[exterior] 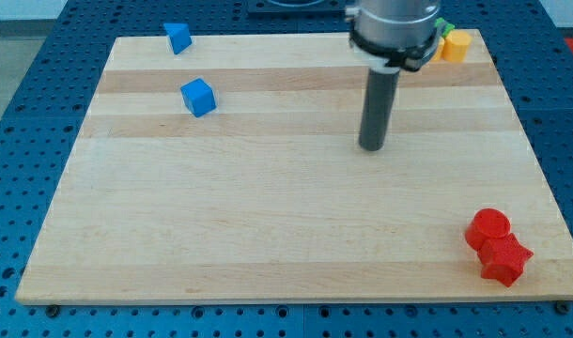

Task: Separate green blocks and the yellow blocks

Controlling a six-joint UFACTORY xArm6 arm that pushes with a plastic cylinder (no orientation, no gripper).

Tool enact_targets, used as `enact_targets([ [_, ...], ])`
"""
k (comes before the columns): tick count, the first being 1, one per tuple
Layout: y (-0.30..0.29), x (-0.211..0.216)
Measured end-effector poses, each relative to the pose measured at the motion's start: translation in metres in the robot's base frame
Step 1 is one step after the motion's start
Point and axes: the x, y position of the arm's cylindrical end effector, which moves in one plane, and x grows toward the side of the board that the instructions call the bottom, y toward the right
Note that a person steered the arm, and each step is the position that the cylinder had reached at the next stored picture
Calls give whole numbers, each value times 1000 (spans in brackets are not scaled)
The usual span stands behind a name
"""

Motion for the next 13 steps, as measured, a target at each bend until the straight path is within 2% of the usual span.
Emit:
enact_targets([
  [2,172,-66],
  [3,234,-88],
  [4,234,-105],
  [6,234,-198],
  [7,224,-212],
  [12,138,-185],
  [13,97,-184],
])
